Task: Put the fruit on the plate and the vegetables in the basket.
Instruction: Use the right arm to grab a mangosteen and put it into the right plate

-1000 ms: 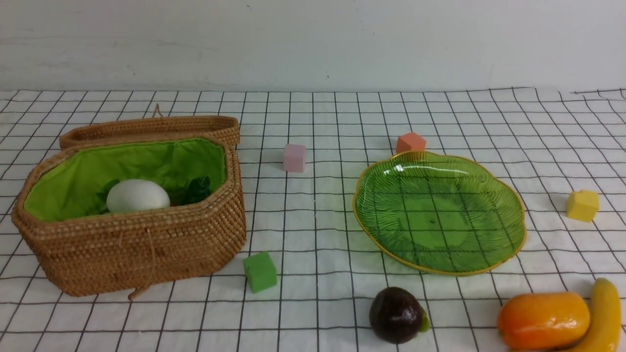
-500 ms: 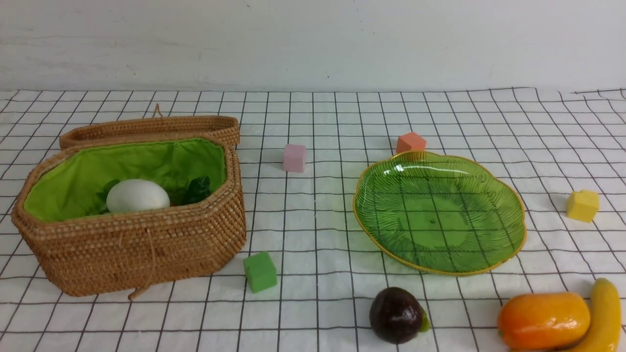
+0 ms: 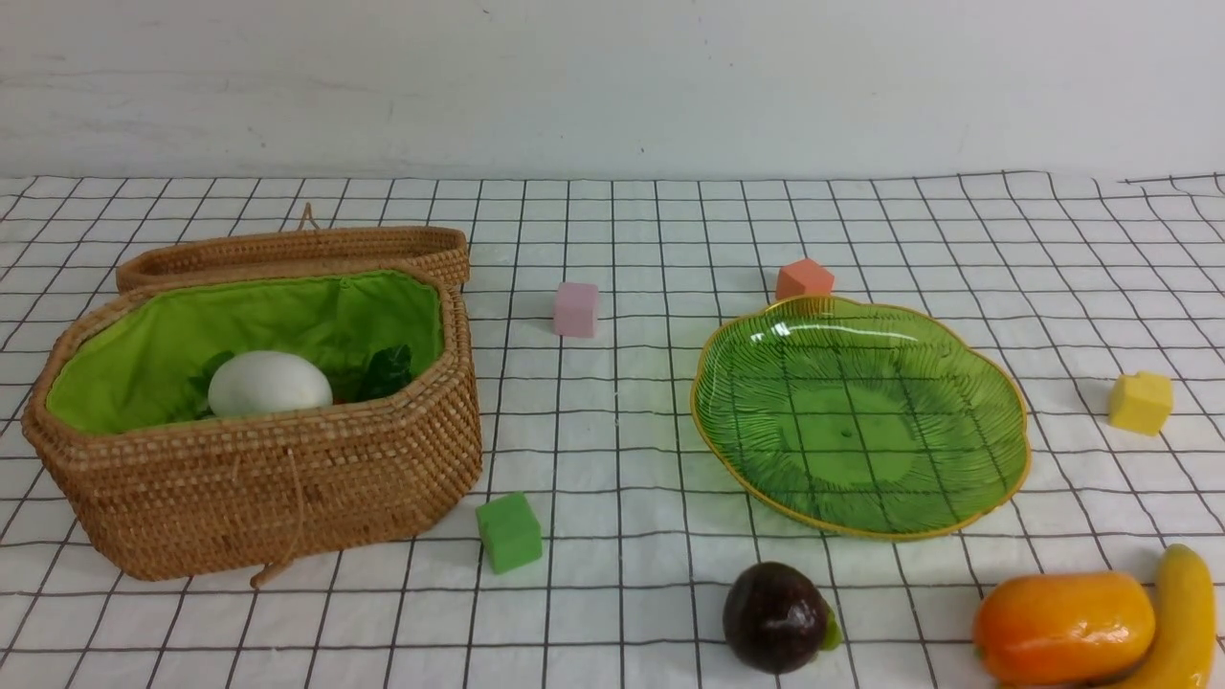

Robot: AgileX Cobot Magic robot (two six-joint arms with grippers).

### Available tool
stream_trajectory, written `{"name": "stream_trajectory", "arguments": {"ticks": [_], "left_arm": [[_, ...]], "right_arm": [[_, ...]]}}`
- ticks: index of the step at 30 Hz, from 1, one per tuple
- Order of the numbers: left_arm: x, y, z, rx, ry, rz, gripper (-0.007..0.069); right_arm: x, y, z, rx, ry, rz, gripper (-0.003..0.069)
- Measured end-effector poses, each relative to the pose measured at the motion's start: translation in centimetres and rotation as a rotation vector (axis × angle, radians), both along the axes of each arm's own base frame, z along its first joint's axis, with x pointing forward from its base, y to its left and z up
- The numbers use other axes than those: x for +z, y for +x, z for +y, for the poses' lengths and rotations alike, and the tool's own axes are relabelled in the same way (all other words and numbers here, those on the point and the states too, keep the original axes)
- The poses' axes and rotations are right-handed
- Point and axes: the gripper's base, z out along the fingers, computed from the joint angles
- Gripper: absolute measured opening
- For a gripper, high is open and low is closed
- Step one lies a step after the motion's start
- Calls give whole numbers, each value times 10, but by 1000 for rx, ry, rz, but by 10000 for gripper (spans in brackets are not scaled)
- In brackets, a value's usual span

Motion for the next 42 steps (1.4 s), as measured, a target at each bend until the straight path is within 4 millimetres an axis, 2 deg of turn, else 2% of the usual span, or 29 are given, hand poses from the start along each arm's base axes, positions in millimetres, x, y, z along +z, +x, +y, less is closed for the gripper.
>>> {"name": "stream_trajectory", "arguments": {"ticks": [2, 9, 12, 15, 16, 17, 20, 21, 22, 23, 24, 25, 27, 28, 29, 31, 33, 34, 37, 40, 42], "left_arm": [[0, 0, 0, 0, 1, 0, 22], [0, 0, 0, -1, 2, 0, 30], [0, 0, 0, -1, 2, 0, 34], [0, 0, 0, -1, 2, 0, 36], [0, 0, 0, -1, 2, 0, 36], [0, 0, 0, -1, 2, 0, 36], [0, 0, 0, -1, 2, 0, 39], [0, 0, 0, -1, 2, 0, 39], [0, 0, 0, -1, 2, 0, 40], [0, 0, 0, -1, 2, 0, 40], [0, 0, 0, -1, 2, 0, 40], [0, 0, 0, -1, 2, 0, 41], [0, 0, 0, -1, 2, 0, 44], [0, 0, 0, -1, 2, 0, 46], [0, 0, 0, -1, 2, 0, 48], [0, 0, 0, -1, 2, 0, 50], [0, 0, 0, -1, 2, 0, 53], [0, 0, 0, -1, 2, 0, 55], [0, 0, 0, -1, 2, 0, 59], [0, 0, 0, -1, 1, 0, 62], [0, 0, 0, -1, 1, 0, 64]], "right_arm": [[4, 0, -1, -6, 13, -50, 244], [34, -6, -7, -70, 92, -392, 244], [45, -11, -12, -78, 265, -546, 244], [62, -15, -11, -41, 407, -600, 244], [76, -19, -10, -19, 432, -617, 244], [76, -18, -10, -18, 436, -610, 244], [141, -28, -4, 40, 451, -628, 244], [152, -28, -3, 50, 452, -612, 244], [185, -29, 0, 73, 441, -594, 244], [188, -25, 0, 74, 441, -563, 244], [204, -26, 2, 84, 428, -552, 244], [226, -14, 3, 90, 404, -459, 244], [241, 1, 4, 85, 358, -320, 244], [250, 16, 3, 68, 305, -218, 244], [250, 28, 1, 54, 268, -128, 244], [249, 40, -1, 41, 242, -62, 244], [234, 71, -3, 35, 242, 89, 244], [229, 78, -1, 50, 255, 137, 244], [205, 104, 16, 172, 280, 361, 242], [179, 122, 49, 381, 248, 630, 248], [165, 130, 70, 485, 223, 743, 262]]}}
